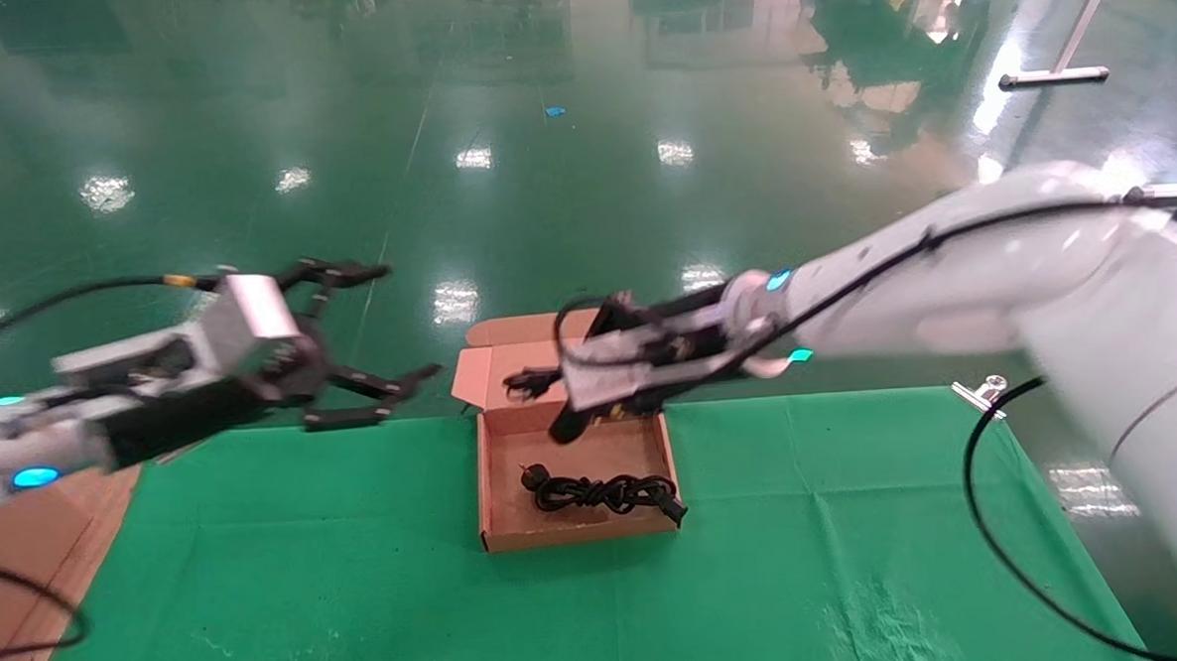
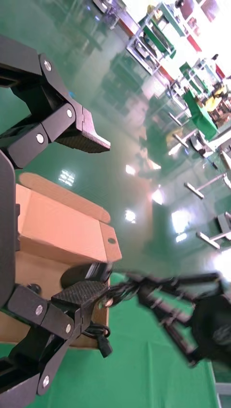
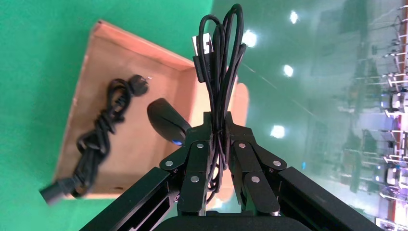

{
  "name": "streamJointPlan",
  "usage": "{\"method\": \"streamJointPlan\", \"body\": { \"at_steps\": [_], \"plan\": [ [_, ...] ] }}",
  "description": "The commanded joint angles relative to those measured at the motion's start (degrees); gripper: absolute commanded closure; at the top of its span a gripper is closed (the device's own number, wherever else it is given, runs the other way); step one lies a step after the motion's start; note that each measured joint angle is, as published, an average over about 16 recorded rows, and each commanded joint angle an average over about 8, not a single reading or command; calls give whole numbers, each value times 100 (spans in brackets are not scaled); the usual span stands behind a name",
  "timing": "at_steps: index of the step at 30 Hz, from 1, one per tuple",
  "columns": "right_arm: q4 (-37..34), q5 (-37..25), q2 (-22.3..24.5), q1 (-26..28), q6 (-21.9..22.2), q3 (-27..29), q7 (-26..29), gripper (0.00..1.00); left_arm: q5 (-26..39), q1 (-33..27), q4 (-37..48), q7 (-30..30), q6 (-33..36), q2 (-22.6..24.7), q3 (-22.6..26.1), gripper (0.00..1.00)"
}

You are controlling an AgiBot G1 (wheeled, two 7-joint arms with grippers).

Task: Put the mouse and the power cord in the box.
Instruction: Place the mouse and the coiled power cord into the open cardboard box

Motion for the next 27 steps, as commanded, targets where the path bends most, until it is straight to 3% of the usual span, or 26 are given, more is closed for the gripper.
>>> {"method": "streamJointPlan", "body": {
  "at_steps": [1,9,10,16,18,27],
  "plan": [
    [289,75,-4,-179,252,-232,199,100,-103,2,64,82,251,-188,-73,0],
    [754,293,19,-466,637,-1175,681,98,-186,18,268,252,567,-439,-143,0],
    [773,302,23,-481,680,-1270,710,90,-192,16,293,264,596,-442,-146,0],
    [841,332,34,-536,865,-1645,796,15,-223,-5,394,319,707,-455,-164,0],
    [853,340,35,-549,893,-1696,805,0,-235,-6,406,327,730,-465,-170,0],
    [837,341,37,-554,892,-1678,803,0,-224,-8,411,325,717,-450,-164,0]
  ]
}}
